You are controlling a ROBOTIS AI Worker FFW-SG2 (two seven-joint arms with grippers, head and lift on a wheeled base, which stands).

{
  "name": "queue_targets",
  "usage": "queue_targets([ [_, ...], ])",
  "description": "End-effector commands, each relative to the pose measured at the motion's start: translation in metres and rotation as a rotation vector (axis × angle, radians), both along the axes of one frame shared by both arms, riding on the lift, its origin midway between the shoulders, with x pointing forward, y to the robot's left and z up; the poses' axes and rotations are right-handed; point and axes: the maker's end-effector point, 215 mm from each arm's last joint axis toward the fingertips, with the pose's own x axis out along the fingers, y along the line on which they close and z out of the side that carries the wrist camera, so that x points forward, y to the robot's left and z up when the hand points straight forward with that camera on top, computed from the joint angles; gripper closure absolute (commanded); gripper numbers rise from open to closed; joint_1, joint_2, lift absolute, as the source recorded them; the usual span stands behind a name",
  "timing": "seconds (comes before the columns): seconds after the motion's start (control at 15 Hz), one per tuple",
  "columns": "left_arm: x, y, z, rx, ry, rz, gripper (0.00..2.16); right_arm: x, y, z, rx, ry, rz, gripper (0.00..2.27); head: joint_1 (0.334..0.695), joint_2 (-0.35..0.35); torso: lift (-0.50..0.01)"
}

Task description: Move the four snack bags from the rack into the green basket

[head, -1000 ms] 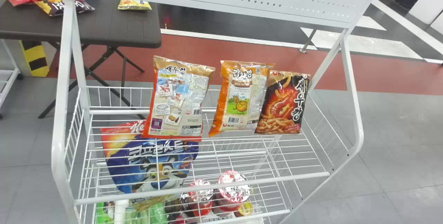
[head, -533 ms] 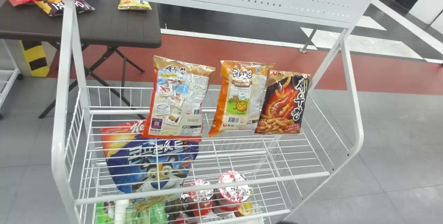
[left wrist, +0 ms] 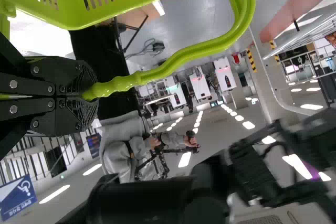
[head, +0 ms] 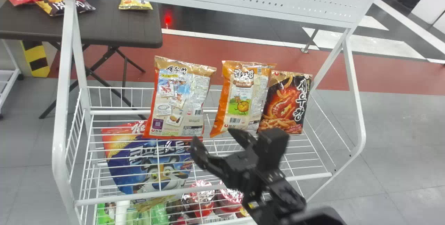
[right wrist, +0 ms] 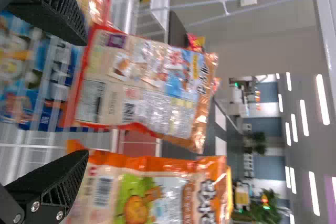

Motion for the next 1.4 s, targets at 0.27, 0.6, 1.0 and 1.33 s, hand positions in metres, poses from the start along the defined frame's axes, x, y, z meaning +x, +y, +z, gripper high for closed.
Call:
queue_targets([
  [0.27, 0.006, 0.005, 0.001, -0.001, -0.005, 0.006, 1.82, 0.084, 0.017, -0.006, -0.013, -0.037, -0.021, 0.13, 0.695, -0.304, 0.000],
  [0.6, 0.010, 0.005, 0.002, -0.002, -0.004, 0.004, 1.82, 0.104, 0.040, -0.017, -0.008, 0.029, 0.067, 1.52, 0.695, -0.266, 0.000],
  [1.0, 0.011, 0.006, 0.002, 0.000, -0.006, 0.006, 1.82, 0.059, 0.049, -0.003, 0.024, 0.012, 0.115, 2.13, 0.695, -0.217, 0.000],
  [1.33, 0.011, 0.004, 0.003, 0.000, -0.007, 0.007, 1.82, -0.030, 0.020, 0.012, 0.026, 0.131, 0.103, 2.13, 0.695, -0.271, 0.000],
])
